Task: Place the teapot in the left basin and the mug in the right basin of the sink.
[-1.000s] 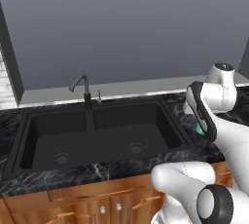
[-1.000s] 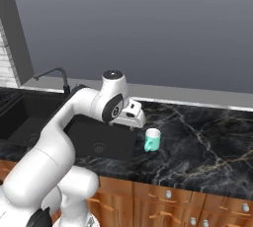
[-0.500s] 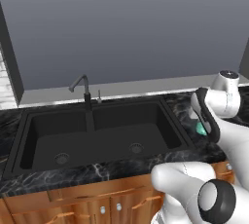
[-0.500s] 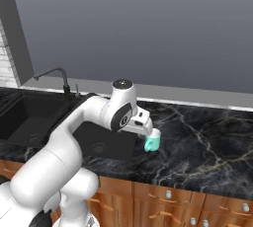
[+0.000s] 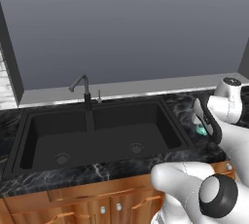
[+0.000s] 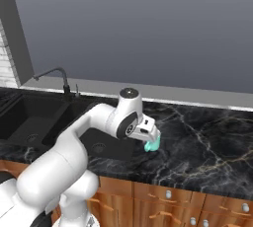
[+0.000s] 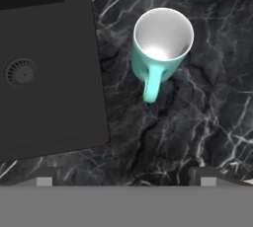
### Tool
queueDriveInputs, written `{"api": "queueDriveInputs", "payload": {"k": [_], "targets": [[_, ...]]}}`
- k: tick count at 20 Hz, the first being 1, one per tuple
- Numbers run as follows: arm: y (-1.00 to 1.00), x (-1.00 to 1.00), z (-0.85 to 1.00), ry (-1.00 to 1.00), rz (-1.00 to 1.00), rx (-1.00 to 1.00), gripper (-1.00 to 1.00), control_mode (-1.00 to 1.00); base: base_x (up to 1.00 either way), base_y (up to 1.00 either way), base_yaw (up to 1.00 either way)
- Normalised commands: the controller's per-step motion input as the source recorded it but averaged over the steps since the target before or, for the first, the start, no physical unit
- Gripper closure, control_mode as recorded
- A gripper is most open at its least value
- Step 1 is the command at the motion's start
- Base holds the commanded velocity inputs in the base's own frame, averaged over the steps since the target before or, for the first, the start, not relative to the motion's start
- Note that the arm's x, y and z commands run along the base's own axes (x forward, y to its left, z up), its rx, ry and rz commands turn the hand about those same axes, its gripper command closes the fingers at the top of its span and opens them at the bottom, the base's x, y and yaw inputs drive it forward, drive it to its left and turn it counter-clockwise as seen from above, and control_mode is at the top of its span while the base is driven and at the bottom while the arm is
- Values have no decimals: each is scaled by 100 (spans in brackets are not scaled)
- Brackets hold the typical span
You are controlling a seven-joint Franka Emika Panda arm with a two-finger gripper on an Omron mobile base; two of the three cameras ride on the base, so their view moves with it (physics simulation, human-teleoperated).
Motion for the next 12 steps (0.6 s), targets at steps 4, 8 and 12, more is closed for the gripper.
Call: {"api": "queueDriveInputs", "payload": {"k": [4, 8, 12], "targets": [[-13, 1, -26, 0, 0, 0, -100, -100, 0, 0, 0], [-12, 6, -26, 0, 0, -1, -100, -100, 0, 0, 0], [-9, 5, -21, 0, 0, -4, -100, -100, 0, 0, 0]]}}
